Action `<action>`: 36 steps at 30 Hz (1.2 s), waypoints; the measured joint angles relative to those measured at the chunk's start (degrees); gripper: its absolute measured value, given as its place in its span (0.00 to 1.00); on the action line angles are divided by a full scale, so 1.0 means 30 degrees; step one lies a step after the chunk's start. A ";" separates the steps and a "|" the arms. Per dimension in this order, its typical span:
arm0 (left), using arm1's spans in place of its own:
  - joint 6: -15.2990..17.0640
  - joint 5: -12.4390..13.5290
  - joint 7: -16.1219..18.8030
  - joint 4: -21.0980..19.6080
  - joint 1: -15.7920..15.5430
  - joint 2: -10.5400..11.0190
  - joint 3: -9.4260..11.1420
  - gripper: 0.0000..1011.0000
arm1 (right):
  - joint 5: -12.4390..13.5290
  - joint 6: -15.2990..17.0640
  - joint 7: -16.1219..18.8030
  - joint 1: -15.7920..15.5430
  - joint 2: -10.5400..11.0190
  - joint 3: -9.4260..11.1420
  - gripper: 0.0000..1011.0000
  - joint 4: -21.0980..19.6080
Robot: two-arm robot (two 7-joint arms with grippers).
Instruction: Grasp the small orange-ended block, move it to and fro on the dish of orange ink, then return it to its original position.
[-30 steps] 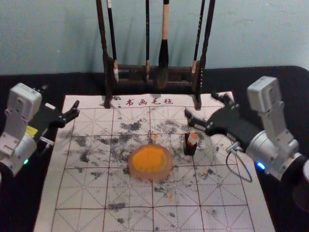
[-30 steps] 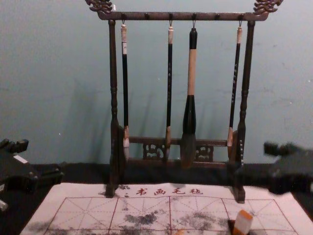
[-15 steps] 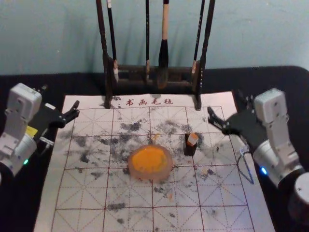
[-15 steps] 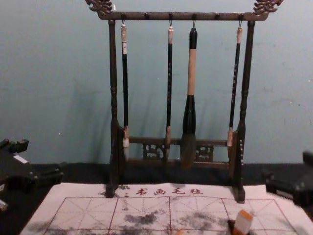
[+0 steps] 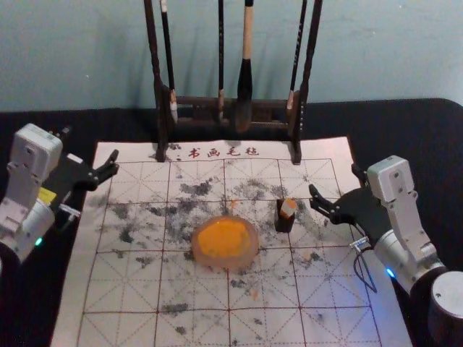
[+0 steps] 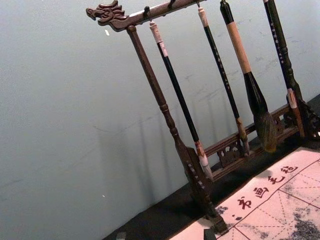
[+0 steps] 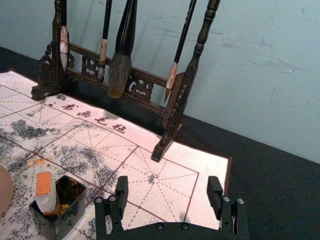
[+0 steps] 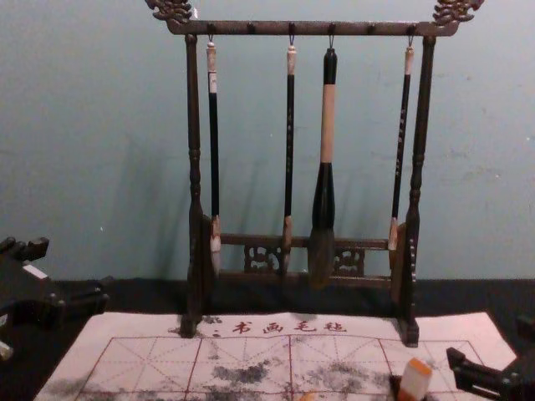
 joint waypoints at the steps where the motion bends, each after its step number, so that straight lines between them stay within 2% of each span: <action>1: 0.0001 0.0001 0.0000 0.0000 0.0000 0.0000 0.0000 0.99 | 0.0002 -0.0006 -0.0002 0.0001 0.0004 -0.0004 0.99 -0.0008; 36: 0.0001 0.0000 0.0000 -0.0001 -0.0001 0.0000 0.0000 0.99 | 0.0082 -0.0109 -0.0050 0.0015 0.0036 -0.0008 0.99 -0.0119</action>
